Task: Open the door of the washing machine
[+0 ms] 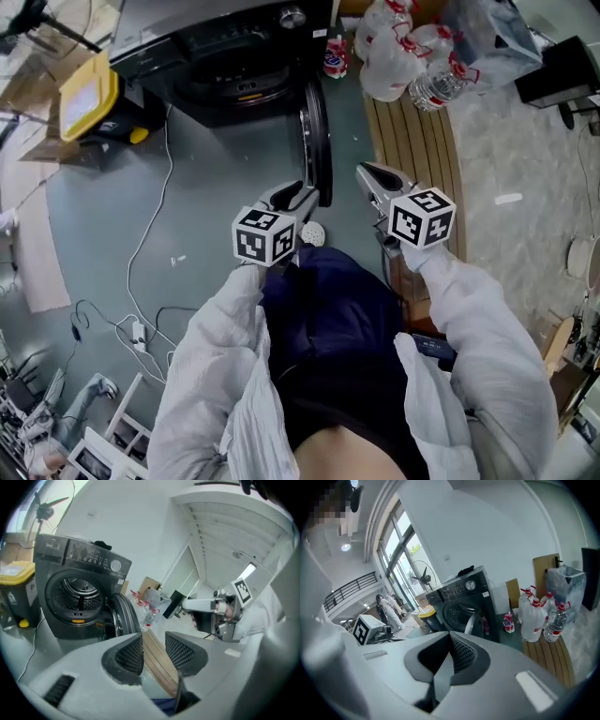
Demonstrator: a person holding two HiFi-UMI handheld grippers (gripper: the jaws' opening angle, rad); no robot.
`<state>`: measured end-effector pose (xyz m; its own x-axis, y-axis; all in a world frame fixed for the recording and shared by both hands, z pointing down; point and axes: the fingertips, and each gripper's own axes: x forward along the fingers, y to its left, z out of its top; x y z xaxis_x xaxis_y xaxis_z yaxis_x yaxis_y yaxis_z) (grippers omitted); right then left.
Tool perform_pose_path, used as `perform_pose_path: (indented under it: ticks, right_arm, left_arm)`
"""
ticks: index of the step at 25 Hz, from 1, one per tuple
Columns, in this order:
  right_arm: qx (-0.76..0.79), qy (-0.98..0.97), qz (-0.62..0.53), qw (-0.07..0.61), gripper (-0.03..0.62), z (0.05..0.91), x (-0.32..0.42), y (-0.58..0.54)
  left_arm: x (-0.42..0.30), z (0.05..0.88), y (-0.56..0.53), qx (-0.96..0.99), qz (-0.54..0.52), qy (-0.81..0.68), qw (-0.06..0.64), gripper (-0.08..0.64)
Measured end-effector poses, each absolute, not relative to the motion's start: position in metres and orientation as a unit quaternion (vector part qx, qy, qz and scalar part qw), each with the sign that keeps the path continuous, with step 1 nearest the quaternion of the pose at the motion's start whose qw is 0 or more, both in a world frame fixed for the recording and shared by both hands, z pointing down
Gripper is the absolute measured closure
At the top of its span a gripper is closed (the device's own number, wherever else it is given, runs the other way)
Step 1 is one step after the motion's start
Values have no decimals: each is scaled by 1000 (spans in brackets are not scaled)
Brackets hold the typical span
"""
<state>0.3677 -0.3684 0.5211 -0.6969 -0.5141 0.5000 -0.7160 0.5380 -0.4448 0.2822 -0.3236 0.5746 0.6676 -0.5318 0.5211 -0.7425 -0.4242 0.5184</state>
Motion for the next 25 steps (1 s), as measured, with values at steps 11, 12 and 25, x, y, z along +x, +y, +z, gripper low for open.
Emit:
perform_pose_path:
  ticks: [11, 12, 25]
  right_arm:
    - [244, -910, 284, 178, 584, 463, 291, -358]
    - [238, -914, 275, 179, 584, 458, 283, -355]
    - [170, -946, 196, 192, 584, 402, 184, -329]
  left_arm:
    - [171, 466, -301, 801, 44, -500, 327, 560]
    - [162, 461, -298, 796, 30, -508, 328, 560]
    - [90, 428, -289, 790, 14, -538, 294, 560]
